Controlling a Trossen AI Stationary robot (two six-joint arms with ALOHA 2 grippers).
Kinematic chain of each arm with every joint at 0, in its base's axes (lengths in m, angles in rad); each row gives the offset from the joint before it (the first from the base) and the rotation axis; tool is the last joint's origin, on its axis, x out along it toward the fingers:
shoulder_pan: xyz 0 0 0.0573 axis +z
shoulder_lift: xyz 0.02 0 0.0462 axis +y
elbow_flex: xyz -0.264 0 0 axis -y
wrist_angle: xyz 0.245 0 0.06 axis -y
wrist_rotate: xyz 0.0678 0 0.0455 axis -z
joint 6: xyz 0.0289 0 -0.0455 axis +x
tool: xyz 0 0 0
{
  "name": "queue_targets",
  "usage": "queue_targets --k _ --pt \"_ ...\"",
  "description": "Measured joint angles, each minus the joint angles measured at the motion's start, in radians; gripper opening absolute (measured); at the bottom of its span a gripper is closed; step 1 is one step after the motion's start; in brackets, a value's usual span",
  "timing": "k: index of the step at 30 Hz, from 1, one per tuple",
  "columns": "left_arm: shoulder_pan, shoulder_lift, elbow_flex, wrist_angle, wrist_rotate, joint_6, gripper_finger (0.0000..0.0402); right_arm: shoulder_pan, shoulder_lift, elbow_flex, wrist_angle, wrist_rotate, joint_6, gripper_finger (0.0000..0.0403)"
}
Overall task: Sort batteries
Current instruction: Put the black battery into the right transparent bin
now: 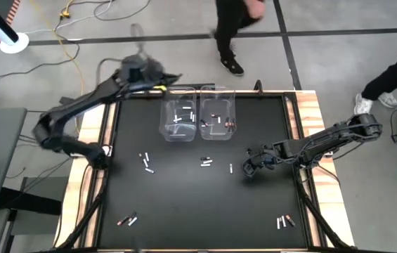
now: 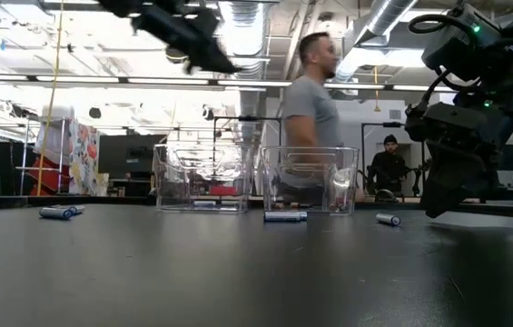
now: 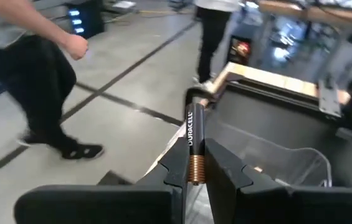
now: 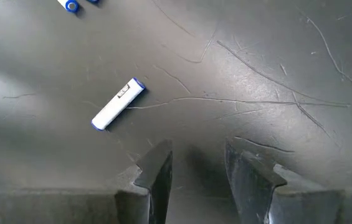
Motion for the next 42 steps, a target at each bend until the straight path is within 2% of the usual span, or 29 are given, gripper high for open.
queue_targets --k 6,13,20,23,27,42 --pt "-0.119 0.324 0.334 -0.093 0.0 0.097 0.0036 0.0 0.0 0.0 0.0 0.0 0.0 0.0163" --pt "-0.206 0.674 0.744 -0.369 0.0 0.158 0.004 0.0 0.0 0.0 0.0 0.0 0.0 0.0163" --pt "-0.238 0.954 1.019 -0.638 -0.032 0.153 0.0042 0.0 0.0 0.0 -0.001 0.0 0.0 0.0163" --pt "-0.243 1.038 1.08 -0.714 -0.086 0.128 0.0042 0.004 0.0 0.0 0.0 0.0 0.0 0.0163" --pt "-0.243 1.098 1.094 -0.719 -0.101 0.09 0.0042 0.01 0.0 0.0 -0.001 0.0 -0.001 0.0163" --pt "-0.245 1.112 1.095 -0.721 -0.153 0.013 0.0052 0.009 0.0 0.0 -0.001 0.0 -0.027 0.0163"
